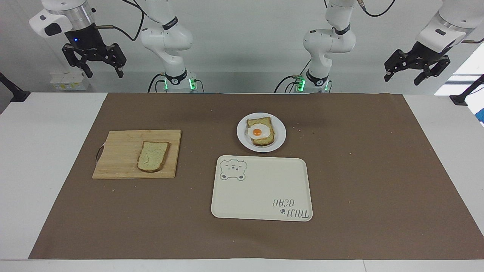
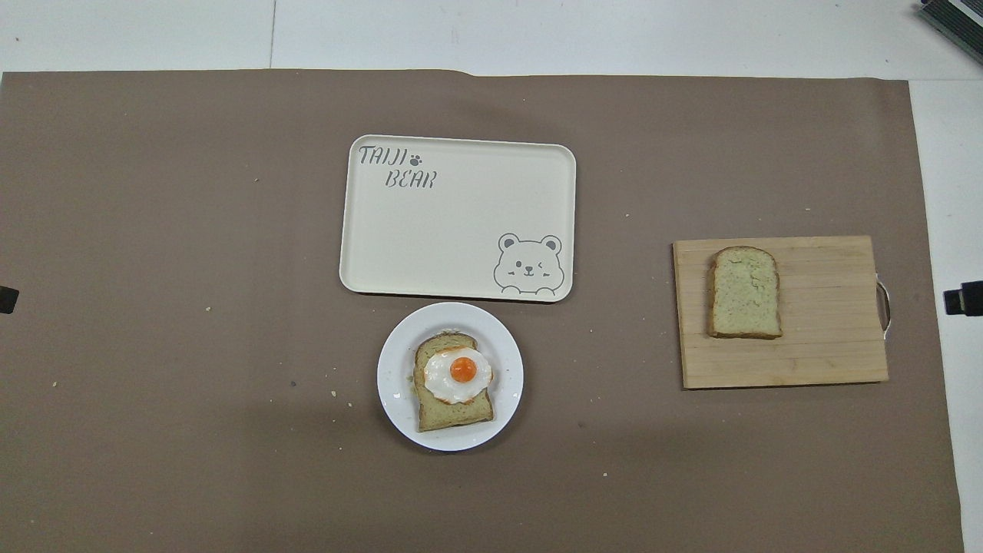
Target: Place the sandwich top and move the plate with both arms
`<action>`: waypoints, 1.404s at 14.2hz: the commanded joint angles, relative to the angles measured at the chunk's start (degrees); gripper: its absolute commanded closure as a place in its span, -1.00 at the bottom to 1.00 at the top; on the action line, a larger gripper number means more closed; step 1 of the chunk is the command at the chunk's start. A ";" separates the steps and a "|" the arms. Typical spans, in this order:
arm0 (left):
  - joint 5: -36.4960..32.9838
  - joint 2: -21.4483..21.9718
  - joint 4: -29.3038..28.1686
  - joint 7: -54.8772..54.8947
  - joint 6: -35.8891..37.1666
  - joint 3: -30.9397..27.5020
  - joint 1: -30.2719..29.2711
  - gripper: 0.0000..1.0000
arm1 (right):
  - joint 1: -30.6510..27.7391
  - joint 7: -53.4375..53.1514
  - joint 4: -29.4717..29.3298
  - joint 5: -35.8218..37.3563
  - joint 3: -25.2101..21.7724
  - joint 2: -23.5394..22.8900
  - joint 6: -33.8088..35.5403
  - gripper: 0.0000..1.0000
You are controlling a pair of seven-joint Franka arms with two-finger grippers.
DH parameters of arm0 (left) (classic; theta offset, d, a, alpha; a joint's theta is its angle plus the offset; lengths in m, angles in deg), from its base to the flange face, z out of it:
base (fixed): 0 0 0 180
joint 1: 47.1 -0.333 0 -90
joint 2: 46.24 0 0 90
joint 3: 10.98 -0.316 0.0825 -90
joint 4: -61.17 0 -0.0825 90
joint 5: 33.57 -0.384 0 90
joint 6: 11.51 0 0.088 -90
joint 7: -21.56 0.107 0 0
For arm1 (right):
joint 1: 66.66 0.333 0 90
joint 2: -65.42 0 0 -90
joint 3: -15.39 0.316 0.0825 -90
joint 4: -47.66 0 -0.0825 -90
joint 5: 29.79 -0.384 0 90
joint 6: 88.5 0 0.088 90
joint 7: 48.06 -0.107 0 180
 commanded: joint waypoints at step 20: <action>-0.69 1.57 -2.04 -0.57 -1.08 -0.06 0.28 -1.00 | -0.12 0.34 0.42 0.11 -0.33 0.92 4.34 -1.00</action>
